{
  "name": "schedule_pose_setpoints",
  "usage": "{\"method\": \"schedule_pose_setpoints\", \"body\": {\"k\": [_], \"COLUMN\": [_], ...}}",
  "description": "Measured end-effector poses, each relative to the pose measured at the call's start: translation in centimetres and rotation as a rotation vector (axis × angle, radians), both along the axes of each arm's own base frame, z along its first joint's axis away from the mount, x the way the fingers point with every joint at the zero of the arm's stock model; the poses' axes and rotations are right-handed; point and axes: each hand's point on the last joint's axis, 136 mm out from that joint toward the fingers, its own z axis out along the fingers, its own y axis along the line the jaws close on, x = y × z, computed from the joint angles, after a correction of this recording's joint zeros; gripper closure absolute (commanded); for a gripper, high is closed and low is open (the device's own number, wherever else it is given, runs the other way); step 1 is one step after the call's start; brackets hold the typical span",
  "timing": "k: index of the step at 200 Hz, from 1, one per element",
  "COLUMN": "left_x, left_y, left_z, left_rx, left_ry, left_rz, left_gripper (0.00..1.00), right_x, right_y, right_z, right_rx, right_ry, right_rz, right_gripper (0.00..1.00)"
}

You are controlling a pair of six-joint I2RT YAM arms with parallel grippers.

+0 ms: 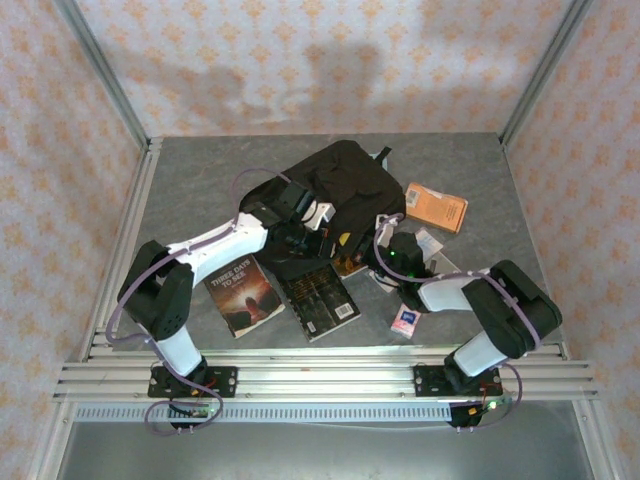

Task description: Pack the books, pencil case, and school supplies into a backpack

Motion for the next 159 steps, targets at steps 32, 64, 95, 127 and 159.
{"method": "schedule_pose_setpoints", "body": {"k": [32,64,95,127,159], "left_x": [0.5,1.5,1.4,0.4,-0.9], "left_y": [1.6,3.9,4.0,2.6,1.2], "left_z": [0.2,-0.1,0.1,0.4,0.5], "left_rx": [0.016,0.045,0.038,0.0,-0.015], "left_ry": [-0.018,-0.027,-0.024,-0.004,0.001], "left_rz": [0.043,0.108,0.109,0.064,0.009], "left_gripper": [1.0,1.0,0.97,0.67,0.64], "right_x": [-0.2,-0.3,-0.4,-0.4,-0.5], "right_y": [-0.8,-1.3,-1.4,-1.1,-1.0], "right_z": [0.7,1.1,0.7,1.5,1.9], "right_rx": [-0.039,-0.067,-0.089,-0.068,-0.055], "right_ry": [-0.024,-0.042,-0.042,-0.071,-0.084], "right_rz": [-0.003,-0.004,0.005,0.021,0.035], "right_gripper": [1.0,1.0,1.0,1.0,1.0]}}
